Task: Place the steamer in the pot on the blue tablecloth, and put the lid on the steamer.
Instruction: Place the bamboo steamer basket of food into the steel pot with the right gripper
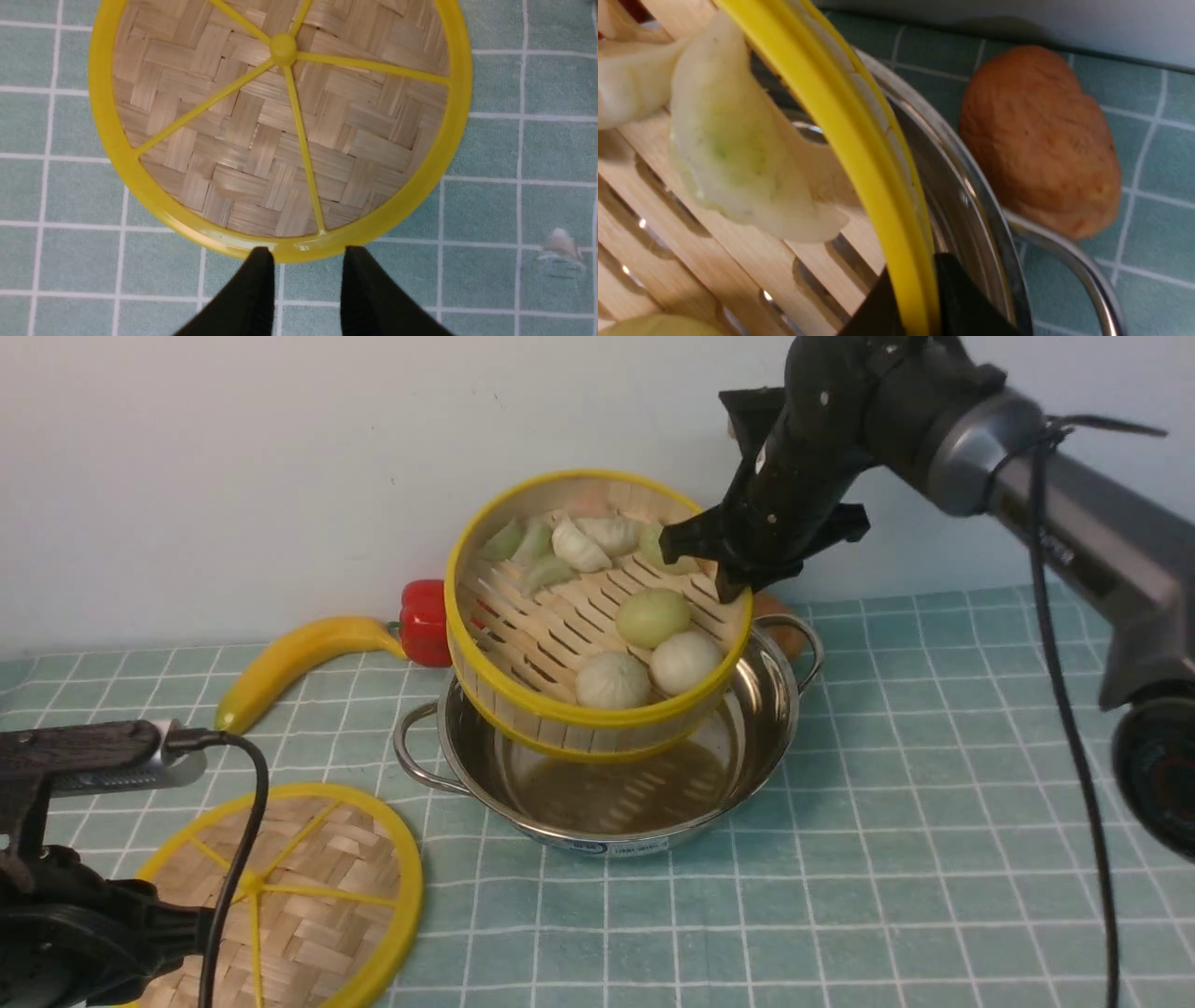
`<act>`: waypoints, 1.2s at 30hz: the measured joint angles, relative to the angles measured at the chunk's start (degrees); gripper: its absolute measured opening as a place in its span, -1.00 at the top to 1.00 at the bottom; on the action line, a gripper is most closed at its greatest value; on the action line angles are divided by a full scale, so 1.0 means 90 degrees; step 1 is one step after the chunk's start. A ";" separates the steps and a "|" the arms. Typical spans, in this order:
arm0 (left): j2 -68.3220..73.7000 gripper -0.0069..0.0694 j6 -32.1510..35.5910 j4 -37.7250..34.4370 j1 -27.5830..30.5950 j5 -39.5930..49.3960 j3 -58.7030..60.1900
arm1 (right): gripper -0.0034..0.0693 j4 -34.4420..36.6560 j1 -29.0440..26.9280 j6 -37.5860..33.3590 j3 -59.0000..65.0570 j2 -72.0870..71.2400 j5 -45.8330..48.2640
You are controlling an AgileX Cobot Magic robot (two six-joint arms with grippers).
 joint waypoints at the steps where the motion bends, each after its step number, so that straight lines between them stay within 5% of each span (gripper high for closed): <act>1: 0.0000 0.29 0.0000 0.0000 0.0000 0.0000 0.0000 | 0.75 0.0000 0.0000 0.0017 -0.0012 0.0014 0.0000; 36: 0.0000 0.26 0.0000 0.0000 0.0000 -0.0417 0.0000 | 0.75 0.0120 0.0000 0.0074 0.0745 0.0120 0.0103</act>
